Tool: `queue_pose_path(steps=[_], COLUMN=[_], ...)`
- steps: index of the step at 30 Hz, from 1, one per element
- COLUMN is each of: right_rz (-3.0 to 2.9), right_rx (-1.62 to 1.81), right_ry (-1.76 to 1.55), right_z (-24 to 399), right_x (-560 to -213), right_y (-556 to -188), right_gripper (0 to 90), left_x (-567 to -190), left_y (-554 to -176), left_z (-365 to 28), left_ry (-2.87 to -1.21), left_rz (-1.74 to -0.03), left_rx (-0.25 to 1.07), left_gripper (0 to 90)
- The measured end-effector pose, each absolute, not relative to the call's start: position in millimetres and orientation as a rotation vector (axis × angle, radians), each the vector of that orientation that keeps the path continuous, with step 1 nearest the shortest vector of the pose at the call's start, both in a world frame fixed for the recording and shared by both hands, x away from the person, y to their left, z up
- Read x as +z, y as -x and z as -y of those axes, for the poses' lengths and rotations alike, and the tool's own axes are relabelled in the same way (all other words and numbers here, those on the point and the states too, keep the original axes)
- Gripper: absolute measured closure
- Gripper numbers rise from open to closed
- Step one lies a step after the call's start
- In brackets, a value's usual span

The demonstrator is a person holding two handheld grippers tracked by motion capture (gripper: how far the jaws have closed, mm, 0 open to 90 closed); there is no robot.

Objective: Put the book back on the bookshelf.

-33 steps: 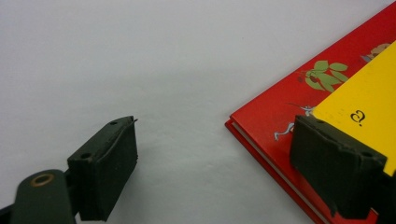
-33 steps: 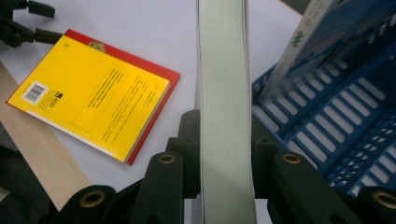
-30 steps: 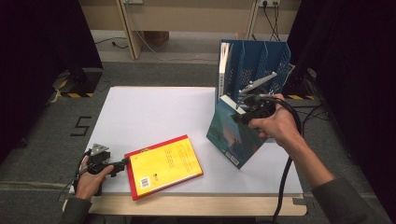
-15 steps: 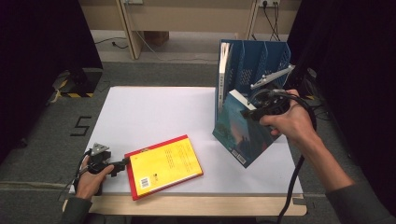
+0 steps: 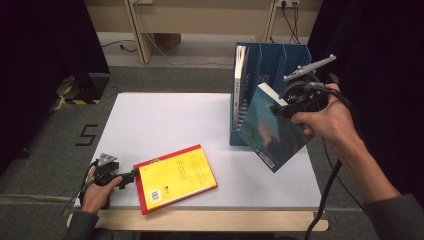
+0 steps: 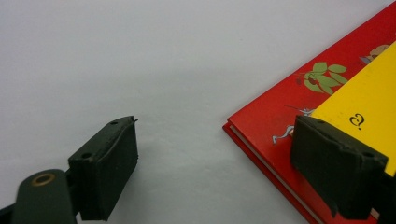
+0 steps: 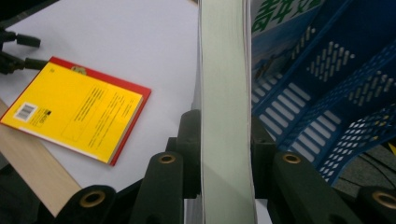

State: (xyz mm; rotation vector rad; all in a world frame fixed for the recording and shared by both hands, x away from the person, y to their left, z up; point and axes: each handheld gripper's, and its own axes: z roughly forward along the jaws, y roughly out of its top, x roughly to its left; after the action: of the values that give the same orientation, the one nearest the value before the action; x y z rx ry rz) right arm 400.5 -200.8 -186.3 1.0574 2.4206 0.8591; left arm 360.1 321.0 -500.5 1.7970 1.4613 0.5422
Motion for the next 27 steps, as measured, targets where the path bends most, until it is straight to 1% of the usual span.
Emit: queue_pose_path(steps=[5,11,18,19,21,27], right_rz=[-2.38,-2.321,-2.27,-2.27,-2.237,-2.184], right_rx=[0.867,0.831,0.784,0.784,0.782,0.768], right_ry=[-1.086,-1.126,-1.191,-1.191,-1.223,-1.275], right_z=[208.0,215.0,215.2,215.2,216.4,220.3], right_x=[-175.3,-164.3,-160.6,-160.6,-162.3,-161.9], right_y=[-404.7,-419.2,-451.6,-451.6,-464.9,-485.2], right_gripper=[73.5,73.5,73.5,73.5,73.5,73.4], left_x=[-500.5,-500.5,-500.5,-500.5,-500.4,-500.4], left_y=[-360.2,-360.5,-360.7,-360.7,-360.5,-360.3], left_z=[-320.8,-320.6,-320.7,-320.8,-320.8,-320.8], left_ry=[-1.796,-1.797,-1.798,-1.799,-1.8,-1.8], left_rz=[-1.461,-1.462,-1.458,-1.458,-1.457,-1.454], left_rx=[0.542,0.543,0.543,0.543,0.542,0.543], left_gripper=[14.5,14.5,14.5,14.5,14.5,14.5])
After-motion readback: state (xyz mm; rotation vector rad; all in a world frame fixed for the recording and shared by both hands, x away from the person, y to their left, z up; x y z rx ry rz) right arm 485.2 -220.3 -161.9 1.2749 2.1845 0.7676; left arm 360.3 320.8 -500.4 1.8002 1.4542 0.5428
